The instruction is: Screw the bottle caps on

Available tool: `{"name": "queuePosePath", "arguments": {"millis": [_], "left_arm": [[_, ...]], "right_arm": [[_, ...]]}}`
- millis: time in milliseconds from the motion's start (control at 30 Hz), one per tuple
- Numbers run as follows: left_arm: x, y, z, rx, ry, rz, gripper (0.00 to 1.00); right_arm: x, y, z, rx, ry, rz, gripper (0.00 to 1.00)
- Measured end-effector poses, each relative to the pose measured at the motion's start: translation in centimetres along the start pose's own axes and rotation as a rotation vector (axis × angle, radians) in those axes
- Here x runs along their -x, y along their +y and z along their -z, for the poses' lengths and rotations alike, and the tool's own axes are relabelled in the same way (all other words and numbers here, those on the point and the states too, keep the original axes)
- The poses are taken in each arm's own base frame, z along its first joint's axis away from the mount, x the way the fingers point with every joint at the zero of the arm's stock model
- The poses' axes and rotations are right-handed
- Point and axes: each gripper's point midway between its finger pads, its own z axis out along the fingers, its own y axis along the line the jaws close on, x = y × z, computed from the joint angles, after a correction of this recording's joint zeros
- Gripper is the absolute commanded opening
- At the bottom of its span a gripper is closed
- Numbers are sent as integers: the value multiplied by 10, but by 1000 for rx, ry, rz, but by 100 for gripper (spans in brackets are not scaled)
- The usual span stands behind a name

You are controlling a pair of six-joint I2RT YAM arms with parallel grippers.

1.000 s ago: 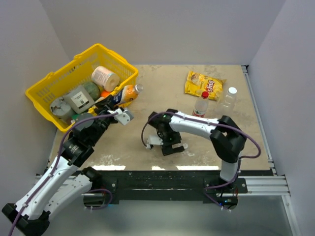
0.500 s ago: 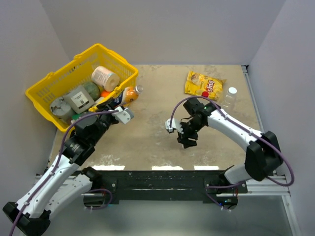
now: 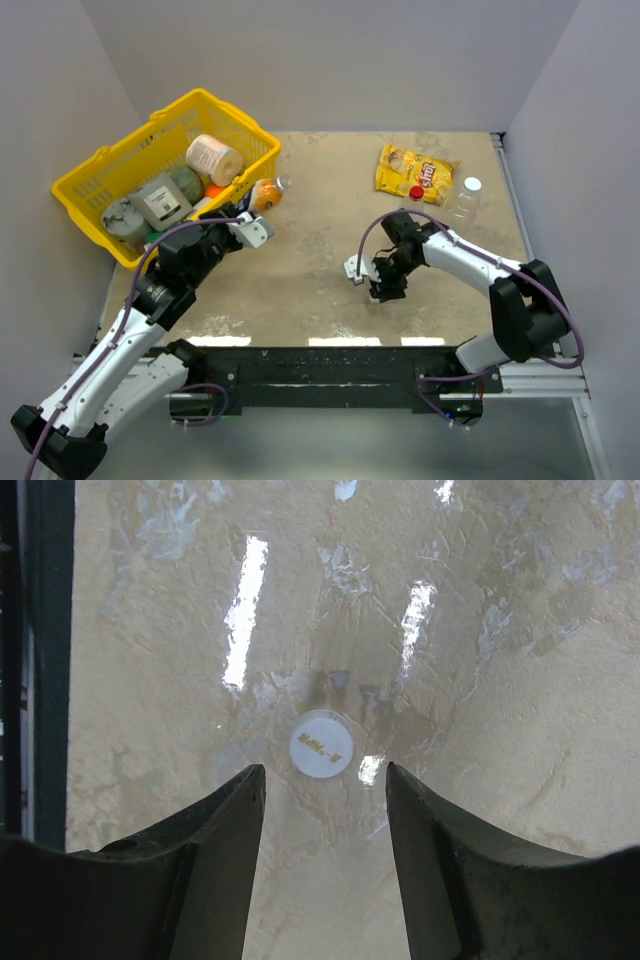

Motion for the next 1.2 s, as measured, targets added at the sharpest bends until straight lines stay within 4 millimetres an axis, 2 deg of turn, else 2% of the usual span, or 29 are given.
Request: {"name": "queuePosePath", "arguments": {"millis": [167,533,700,967,1200], "left_arm": [[-1,-2,-2,-10,1,3,0],[-6,-6,-7,-26,22,7,0],[-7,-6,-8,-27,25,6,0],[-7,-6,-8,-26,24,7,0],[-7,-6,-8,-26,24,7,0]], "right_arm": [[-12,1,-9,-16,21,68,55],[-17,-13,-16,-63,31,150,53],[-19,-9,-18,-44,36,201,52],[-25,10,-25,22,49,230,51],[-18,6,-28,2,39,229,51]]}}
